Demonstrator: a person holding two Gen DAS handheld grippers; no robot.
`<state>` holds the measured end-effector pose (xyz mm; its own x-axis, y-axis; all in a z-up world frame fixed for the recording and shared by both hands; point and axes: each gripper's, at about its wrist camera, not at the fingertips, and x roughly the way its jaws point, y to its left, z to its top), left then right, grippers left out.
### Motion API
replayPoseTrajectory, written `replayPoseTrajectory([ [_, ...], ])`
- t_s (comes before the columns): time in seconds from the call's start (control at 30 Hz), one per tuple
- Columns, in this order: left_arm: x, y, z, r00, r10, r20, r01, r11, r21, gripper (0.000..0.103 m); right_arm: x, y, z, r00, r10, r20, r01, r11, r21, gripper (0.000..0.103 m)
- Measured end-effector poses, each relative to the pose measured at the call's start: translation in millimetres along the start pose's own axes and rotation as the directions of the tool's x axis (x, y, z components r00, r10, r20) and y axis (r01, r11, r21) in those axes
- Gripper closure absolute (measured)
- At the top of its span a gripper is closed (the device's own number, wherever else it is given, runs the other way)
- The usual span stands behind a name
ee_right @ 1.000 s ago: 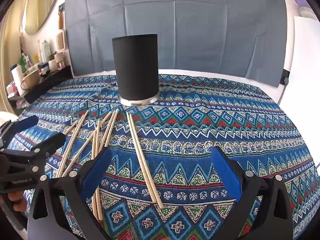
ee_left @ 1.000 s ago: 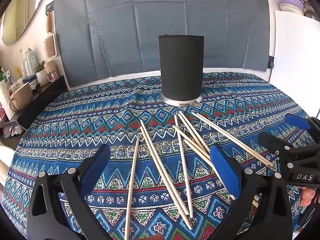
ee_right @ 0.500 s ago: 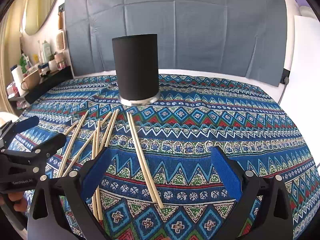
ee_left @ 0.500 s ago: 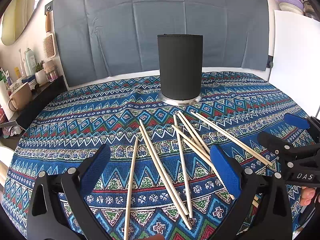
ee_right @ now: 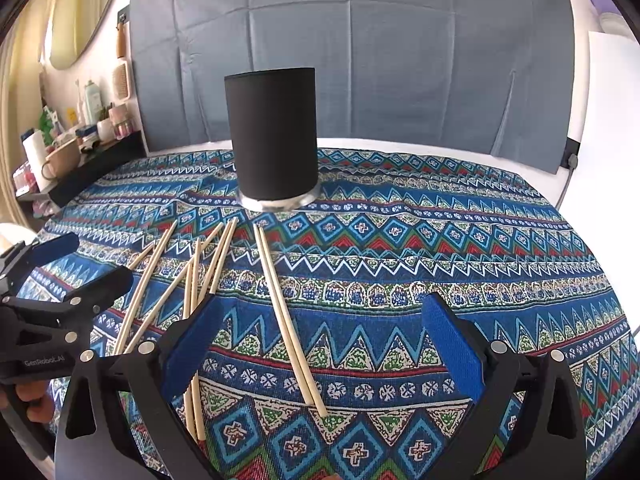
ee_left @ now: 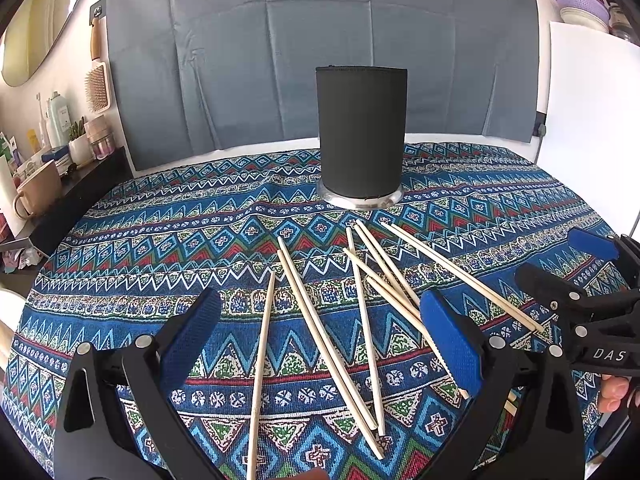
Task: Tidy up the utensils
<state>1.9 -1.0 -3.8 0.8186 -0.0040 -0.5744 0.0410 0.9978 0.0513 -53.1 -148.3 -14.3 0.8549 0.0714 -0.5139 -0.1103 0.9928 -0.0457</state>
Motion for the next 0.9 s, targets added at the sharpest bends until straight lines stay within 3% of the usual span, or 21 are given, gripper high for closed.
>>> replayPoseTrajectory([
  [0.9,4.1,-0.6,1.6,0.999,-0.029,-0.02,0.029,1.0,0.002,0.006,2.0,-2.3,0.3,1.0,0.004,-0.011,-0.004,1.0,0.012,0.008],
])
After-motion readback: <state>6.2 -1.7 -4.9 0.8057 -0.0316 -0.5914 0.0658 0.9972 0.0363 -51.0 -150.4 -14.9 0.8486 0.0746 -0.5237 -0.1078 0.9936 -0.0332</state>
